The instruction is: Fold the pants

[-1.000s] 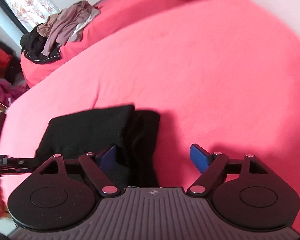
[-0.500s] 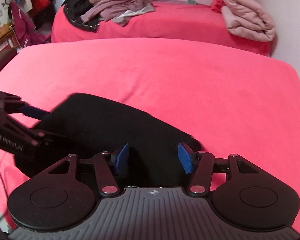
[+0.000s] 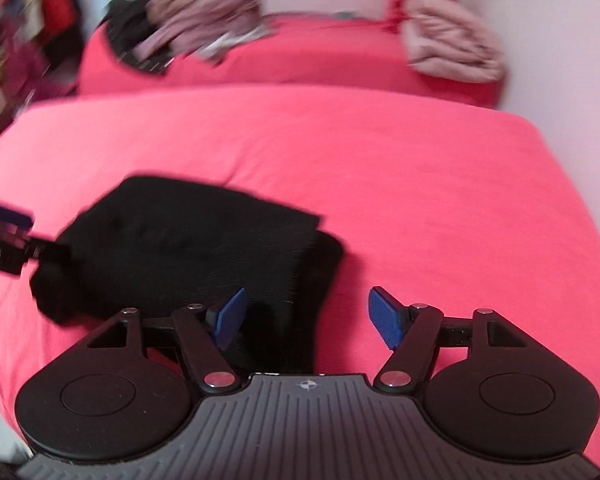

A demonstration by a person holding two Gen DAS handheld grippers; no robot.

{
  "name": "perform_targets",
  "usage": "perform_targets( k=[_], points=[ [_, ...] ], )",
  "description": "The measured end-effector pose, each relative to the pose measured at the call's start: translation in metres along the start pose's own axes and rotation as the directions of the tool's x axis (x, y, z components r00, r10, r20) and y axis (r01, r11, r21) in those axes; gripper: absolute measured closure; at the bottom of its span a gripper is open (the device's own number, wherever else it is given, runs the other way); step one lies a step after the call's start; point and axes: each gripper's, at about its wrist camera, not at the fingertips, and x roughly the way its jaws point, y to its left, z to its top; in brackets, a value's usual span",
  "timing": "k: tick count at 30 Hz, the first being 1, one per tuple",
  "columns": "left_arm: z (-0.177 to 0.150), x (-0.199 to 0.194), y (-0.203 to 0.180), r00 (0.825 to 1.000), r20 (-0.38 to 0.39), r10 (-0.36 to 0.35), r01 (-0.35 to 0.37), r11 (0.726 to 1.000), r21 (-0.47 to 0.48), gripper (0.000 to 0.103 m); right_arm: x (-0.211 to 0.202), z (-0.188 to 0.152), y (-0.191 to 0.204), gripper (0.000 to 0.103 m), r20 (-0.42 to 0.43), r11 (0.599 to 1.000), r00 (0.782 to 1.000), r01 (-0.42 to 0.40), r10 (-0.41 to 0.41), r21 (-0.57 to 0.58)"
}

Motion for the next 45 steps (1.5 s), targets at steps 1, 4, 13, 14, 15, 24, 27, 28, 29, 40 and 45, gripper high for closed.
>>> perform_targets(
  k=[1, 4, 13, 14, 15, 24, 27, 28, 29, 40, 45],
  points=[
    [0.000, -0.005, -0.001, 1.000, -0.003, 0.005, -0.005, 1.000, 0.008, 0.000, -0.008, -0.002, 0.000, 0.023, 0.006, 0.999, 0.999, 0.038, -0.038, 0.016],
    [-0.003, -0.010, -0.002, 1.000, -0.007, -0.004, 0.005, 1.000, 0.029, 0.000, -0.024, -0.012, 0.003, 0.023, -0.025, 0.995, 0.999, 0.048, -0.046, 0.088],
    [-0.029, -0.022, 0.004, 0.999, -0.038, 0.002, 0.001, 0.998, 0.070, 0.000, -0.047, -0.056, 0.073, 0.020, -0.090, 0.993, 0.996, 0.023, -0.013, 0.117],
    [-0.032, -0.022, 0.005, 0.999, -0.049, 0.007, -0.004, 0.998, 0.068, 0.000, -0.047, -0.059, 0.080, 0.020, -0.102, 0.993, 0.995, 0.033, -0.021, 0.116],
    [-0.034, -0.022, 0.007, 0.998, -0.059, 0.005, -0.001, 0.998, 0.066, 0.000, -0.049, -0.062, 0.084, 0.020, -0.111, 0.993, 0.994, 0.037, -0.024, 0.115],
    [-0.037, -0.018, 0.013, 0.996, -0.086, 0.005, -0.002, 1.000, 0.029, 0.000, -0.051, -0.061, 0.097, 0.019, -0.122, 0.999, 0.992, 0.022, -0.016, 0.048],
    [-0.036, -0.019, 0.012, 0.997, -0.080, 0.001, 0.000, 1.000, 0.014, 0.000, -0.048, -0.054, 0.094, 0.019, -0.121, 0.999, 0.993, 0.019, -0.015, 0.031],
    [-0.036, -0.018, 0.011, 0.997, -0.080, 0.002, -0.001, 1.000, 0.014, 0.000, -0.046, -0.051, 0.092, 0.018, -0.119, 0.999, 0.993, 0.020, -0.016, 0.028],
    [-0.035, -0.016, 0.011, 0.996, -0.084, 0.003, -0.002, 1.000, 0.016, 0.000, -0.046, -0.050, 0.093, 0.018, -0.119, 0.999, 0.993, 0.020, -0.017, 0.024],
    [-0.030, -0.006, 0.010, 0.993, -0.118, 0.000, 0.001, 1.000, 0.003, 0.000, -0.038, -0.041, 0.097, 0.017, -0.132, 1.000, 0.991, 0.010, -0.011, -0.009],
    [-0.027, -0.006, 0.012, 0.992, -0.123, -0.003, 0.002, 1.000, -0.009, 0.000, -0.035, -0.039, 0.099, 0.017, -0.141, 1.000, 0.990, 0.004, -0.006, -0.017]
  ],
)
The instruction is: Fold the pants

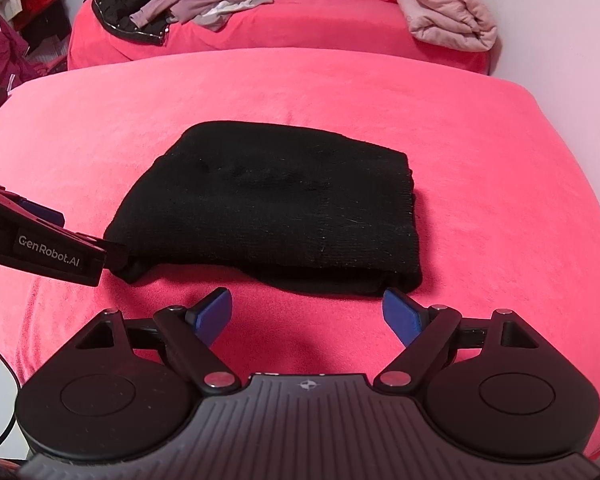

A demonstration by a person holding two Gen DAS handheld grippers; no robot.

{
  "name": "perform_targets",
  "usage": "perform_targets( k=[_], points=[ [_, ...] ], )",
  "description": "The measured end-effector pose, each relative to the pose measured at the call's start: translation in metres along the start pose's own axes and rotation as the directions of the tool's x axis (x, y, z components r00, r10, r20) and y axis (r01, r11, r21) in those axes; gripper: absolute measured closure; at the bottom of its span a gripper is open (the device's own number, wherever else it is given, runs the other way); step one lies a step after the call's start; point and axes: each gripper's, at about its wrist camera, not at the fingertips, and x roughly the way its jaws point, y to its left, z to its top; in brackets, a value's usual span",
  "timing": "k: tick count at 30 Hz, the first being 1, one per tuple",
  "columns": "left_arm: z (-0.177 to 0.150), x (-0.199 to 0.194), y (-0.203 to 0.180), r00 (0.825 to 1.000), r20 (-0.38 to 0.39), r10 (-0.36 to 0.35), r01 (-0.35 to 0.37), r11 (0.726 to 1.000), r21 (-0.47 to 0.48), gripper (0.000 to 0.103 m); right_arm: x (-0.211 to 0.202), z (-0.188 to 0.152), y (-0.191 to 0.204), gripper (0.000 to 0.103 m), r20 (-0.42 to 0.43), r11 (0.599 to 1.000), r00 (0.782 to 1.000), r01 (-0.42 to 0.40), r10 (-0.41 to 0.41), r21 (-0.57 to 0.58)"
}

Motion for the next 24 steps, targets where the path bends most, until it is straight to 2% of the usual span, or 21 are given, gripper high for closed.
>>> perform_targets(
  k=[8, 14, 17, 24],
  points=[
    [0.0002, -0.0002, 0.0024, 1.000, -0.008, -0.007, 0.007, 1.000, -0.007, 0.000, -0.0002, 0.0016, 0.0016, 0.017, 0.001, 1.000, 1.000, -0.003, 0.003, -0.004],
    [-0.0011, -0.0034, -0.0010, 1.000, 0.023, -0.003, 0.003, 1.000, 0.005, 0.000, -0.0002, -0.0002, -0.0003, 0.017, -0.004, 1.000, 1.000, -0.007, 0.007, 0.006],
    [-0.0024, -0.0059, -0.0011, 0.998, 0.044, -0.039, 0.039, 0.999, 0.013, 0.000, -0.0001, -0.0009, -0.0010, 0.017, -0.008, 1.000, 1.000, -0.021, 0.021, 0.009],
    [-0.0033, -0.0039, -0.0037, 0.999, 0.027, -0.029, 0.028, 0.999, 0.015, 0.000, -0.0009, -0.0021, 0.0029, 0.017, -0.007, 1.000, 1.000, -0.029, 0.029, 0.002]
  ],
)
